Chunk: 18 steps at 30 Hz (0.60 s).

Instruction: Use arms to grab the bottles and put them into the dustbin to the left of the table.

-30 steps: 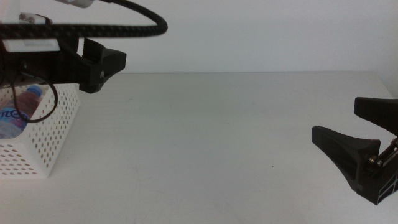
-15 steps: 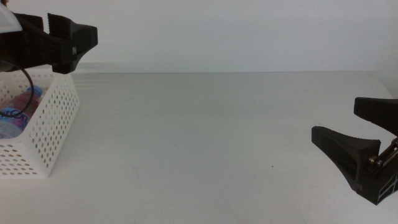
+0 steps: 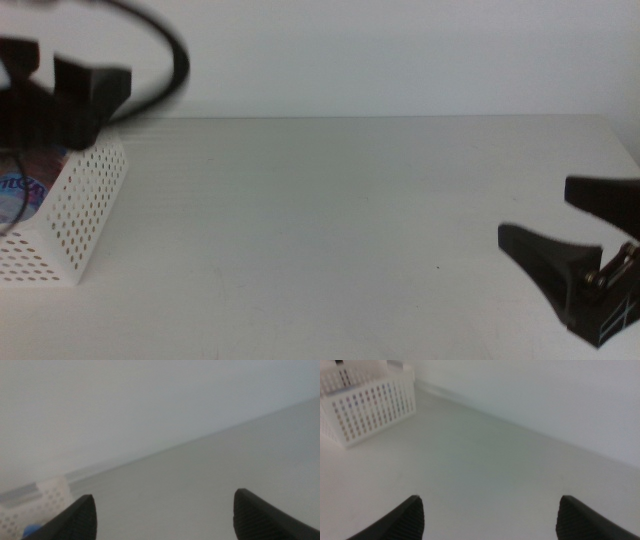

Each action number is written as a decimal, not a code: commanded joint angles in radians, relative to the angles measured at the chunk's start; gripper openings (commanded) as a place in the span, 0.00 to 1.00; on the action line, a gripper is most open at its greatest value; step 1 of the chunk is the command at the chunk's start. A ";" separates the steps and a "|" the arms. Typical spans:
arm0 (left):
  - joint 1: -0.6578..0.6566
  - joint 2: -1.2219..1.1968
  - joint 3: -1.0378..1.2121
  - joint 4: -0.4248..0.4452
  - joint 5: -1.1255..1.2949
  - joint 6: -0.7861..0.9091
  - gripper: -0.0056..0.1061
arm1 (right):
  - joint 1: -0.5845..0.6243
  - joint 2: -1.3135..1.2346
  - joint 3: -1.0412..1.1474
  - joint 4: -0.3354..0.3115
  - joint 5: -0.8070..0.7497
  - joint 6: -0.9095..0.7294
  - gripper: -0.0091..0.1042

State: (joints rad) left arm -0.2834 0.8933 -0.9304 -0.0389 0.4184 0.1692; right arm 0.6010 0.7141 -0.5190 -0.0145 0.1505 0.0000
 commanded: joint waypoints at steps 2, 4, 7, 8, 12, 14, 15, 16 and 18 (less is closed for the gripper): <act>-0.002 -0.067 0.064 0.032 -0.073 -0.016 0.86 | -0.011 -0.006 0.016 0.001 -0.087 -0.009 0.73; 0.012 -0.112 0.123 0.028 -0.073 -0.016 0.86 | -0.045 -0.030 0.051 0.026 -0.106 -0.009 0.73; 0.064 -0.197 0.231 0.028 -0.100 -0.016 0.86 | -0.142 -0.091 0.100 0.085 -0.145 -0.009 0.73; 0.088 -0.238 0.272 0.028 -0.119 -0.016 0.86 | -0.176 -0.120 0.120 0.103 -0.150 -0.009 0.73; 0.170 -0.411 0.421 0.021 -0.160 -0.016 0.86 | -0.325 -0.257 0.200 0.094 -0.161 -0.009 0.73; 0.192 -0.495 0.480 0.021 -0.160 -0.016 0.86 | -0.374 -0.325 0.240 0.066 -0.156 -0.009 0.73; 0.200 -0.532 0.513 0.021 -0.161 -0.016 0.86 | -0.395 -0.362 0.262 0.053 -0.150 -0.009 0.73; 0.204 -0.562 0.538 0.021 -0.163 -0.016 0.86 | -0.412 -0.397 0.285 0.043 -0.150 -0.009 0.73; 0.208 -0.631 0.602 0.021 -0.177 -0.016 0.86 | -0.436 -0.455 0.330 0.029 -0.150 -0.009 0.73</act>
State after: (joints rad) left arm -0.0781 0.2957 -0.3369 -0.0096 0.3331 0.1680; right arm 0.1880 0.2837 -0.1886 0.0418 0.0724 0.0000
